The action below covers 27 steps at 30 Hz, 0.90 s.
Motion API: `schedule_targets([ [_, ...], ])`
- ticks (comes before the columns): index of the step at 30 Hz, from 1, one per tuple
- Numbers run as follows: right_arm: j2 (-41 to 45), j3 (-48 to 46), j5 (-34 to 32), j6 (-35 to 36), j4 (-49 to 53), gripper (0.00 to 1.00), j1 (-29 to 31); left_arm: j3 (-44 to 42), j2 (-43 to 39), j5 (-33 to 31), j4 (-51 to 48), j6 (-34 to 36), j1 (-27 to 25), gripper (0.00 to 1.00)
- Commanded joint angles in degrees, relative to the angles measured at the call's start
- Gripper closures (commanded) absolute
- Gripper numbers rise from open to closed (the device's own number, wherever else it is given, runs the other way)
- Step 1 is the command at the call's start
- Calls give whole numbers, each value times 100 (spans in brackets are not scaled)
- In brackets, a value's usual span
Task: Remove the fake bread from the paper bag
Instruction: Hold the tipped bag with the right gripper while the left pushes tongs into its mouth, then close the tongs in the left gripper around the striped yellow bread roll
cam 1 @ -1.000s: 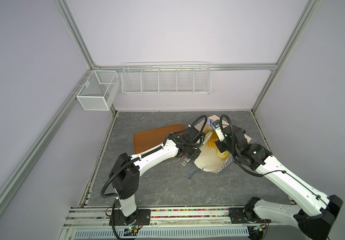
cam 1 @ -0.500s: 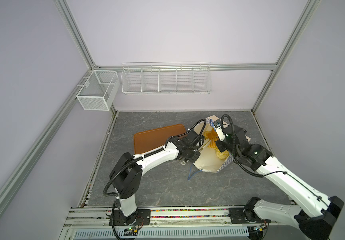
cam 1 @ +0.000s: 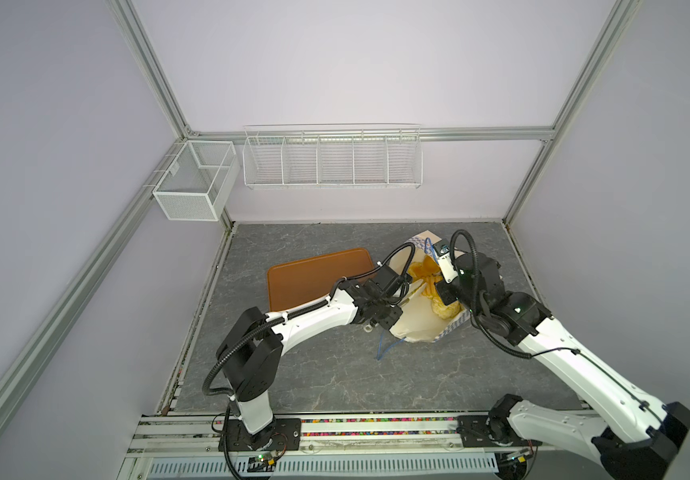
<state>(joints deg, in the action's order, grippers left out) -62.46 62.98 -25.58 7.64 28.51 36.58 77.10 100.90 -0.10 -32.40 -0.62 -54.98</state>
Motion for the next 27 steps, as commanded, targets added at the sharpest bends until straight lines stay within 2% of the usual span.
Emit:
schedule_targets([
  [1, 159, -67, 192, -156, -172, 93, -67, -144, -221, -276, 332, 280, -21, 67],
  [8, 198, -58, 273, -161, -171, 93, -95, -31, -182, -543, 115, 543, -30, 64],
  [19, 211, -71, 367, -149, -222, 93, -114, 60, -159, -405, -75, 532, -33, 59],
  [22, 260, -109, 429, -131, -252, 93, -118, 40, -157, -515, -56, 542, -55, 53],
  [27, 252, -102, 480, -126, -206, 93, -141, 31, -150, -622, 10, 742, -161, 51],
])
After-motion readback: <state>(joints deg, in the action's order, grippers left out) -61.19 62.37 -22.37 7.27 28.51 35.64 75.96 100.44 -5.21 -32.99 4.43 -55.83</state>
